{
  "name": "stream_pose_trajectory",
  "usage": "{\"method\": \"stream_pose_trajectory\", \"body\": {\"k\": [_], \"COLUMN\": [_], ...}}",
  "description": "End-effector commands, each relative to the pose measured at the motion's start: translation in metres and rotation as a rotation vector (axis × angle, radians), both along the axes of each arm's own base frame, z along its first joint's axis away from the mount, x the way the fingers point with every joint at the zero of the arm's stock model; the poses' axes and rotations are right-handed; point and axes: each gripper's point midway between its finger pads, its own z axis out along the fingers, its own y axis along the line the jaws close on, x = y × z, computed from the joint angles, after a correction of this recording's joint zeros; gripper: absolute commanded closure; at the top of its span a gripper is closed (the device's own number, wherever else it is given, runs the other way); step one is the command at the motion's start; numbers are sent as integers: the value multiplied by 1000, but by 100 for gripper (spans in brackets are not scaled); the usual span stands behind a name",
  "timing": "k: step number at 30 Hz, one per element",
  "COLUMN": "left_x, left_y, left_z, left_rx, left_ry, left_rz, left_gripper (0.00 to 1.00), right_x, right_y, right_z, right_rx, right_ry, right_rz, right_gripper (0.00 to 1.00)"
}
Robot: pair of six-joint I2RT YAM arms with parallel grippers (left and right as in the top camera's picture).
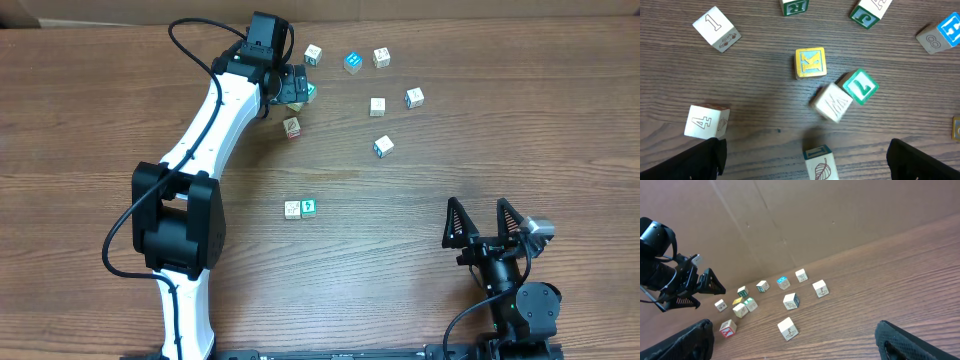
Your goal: Form a circle
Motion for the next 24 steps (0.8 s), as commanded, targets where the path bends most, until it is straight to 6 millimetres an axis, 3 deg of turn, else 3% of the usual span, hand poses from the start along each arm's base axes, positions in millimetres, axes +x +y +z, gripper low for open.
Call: {"method": "stream_pose_trajectory", "body": {"k": [1, 20, 24], "left_x": [2, 2, 2], "left_y": [0, -1, -1], "left_z": [-1, -1, -1], "left_rx": [11, 10, 10], "left_ry": [-4, -4, -4], "left_rz": [2, 1, 1], "left_gripper": [0, 0, 0], "right_x": [0, 0, 1], "right_y": [-1, -1, -38], "right_z": [-3, -3, 1], "right_rx": [-11, -12, -227], "right_ry": [-2, -2, -19], "right_rz": [-1, -2, -216], "right_gripper": [0, 0, 0]}}
